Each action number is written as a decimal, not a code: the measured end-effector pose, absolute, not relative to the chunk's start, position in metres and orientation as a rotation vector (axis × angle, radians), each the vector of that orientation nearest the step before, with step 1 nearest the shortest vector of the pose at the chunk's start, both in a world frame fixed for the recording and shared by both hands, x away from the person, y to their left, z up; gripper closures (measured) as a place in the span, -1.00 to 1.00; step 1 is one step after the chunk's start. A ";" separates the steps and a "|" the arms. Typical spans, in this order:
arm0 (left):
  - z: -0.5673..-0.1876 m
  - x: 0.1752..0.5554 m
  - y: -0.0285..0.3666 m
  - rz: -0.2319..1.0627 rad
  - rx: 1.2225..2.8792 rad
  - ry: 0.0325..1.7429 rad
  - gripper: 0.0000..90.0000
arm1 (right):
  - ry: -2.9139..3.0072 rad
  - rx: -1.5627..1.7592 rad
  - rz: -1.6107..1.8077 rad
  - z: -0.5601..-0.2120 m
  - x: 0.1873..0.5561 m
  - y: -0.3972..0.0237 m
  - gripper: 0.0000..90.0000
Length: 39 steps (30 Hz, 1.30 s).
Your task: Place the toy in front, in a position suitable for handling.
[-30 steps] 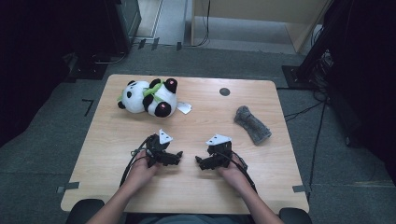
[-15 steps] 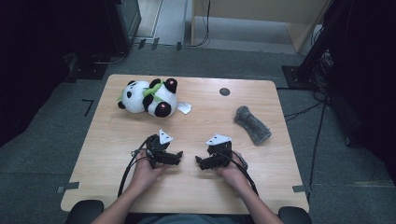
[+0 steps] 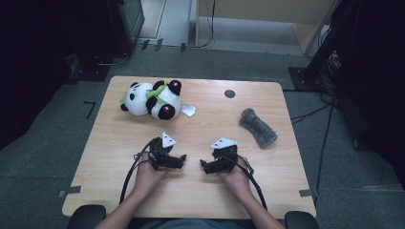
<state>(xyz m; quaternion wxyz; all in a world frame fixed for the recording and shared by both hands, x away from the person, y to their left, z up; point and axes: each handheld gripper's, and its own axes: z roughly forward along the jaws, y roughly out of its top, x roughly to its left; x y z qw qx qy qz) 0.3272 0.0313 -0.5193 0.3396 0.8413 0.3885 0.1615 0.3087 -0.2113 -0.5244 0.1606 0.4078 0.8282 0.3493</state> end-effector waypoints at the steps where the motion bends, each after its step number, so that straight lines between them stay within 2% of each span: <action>1: -0.519 0.327 0.032 0.419 2.190 1.008 -0.85 | 2.365 1.165 0.998 -0.524 0.309 -0.211 -1.00; 11: -0.519 0.326 0.034 0.406 2.205 0.986 -0.85 | 2.365 1.166 0.999 -0.524 0.309 -0.211 -1.00; 12: -0.518 0.326 0.034 0.407 2.202 0.995 -0.83 | 2.365 1.166 0.999 -0.524 0.309 -0.211 -1.00; 14: -0.517 0.326 0.036 0.400 2.196 0.988 -0.66 | 2.362 1.169 1.001 -0.524 0.309 -0.211 -1.00; 17: -0.515 0.328 0.037 0.355 2.185 0.991 -0.66 | 2.358 1.171 1.003 -0.524 0.310 -0.211 -0.97; 23: -0.511 0.333 0.042 0.305 2.214 0.986 -0.63 | 2.338 1.166 1.029 -0.523 0.311 -0.215 -0.77; 28: -0.503 0.334 0.044 0.293 2.205 0.952 -0.60 | 2.340 1.158 1.031 -0.523 0.311 -0.215 -0.77; 30: -0.501 0.334 0.046 0.286 2.198 0.943 -0.45 | 2.341 1.155 1.032 -0.523 0.311 -0.215 -0.77; 36: -0.488 0.340 0.056 0.271 2.190 0.940 -0.43 | 2.341 1.158 1.031 -0.523 0.311 -0.215 -0.77; 39: -0.482 0.344 0.061 0.310 2.201 0.943 -0.43 | 2.341 1.159 1.031 -0.523 0.311 -0.215 -0.77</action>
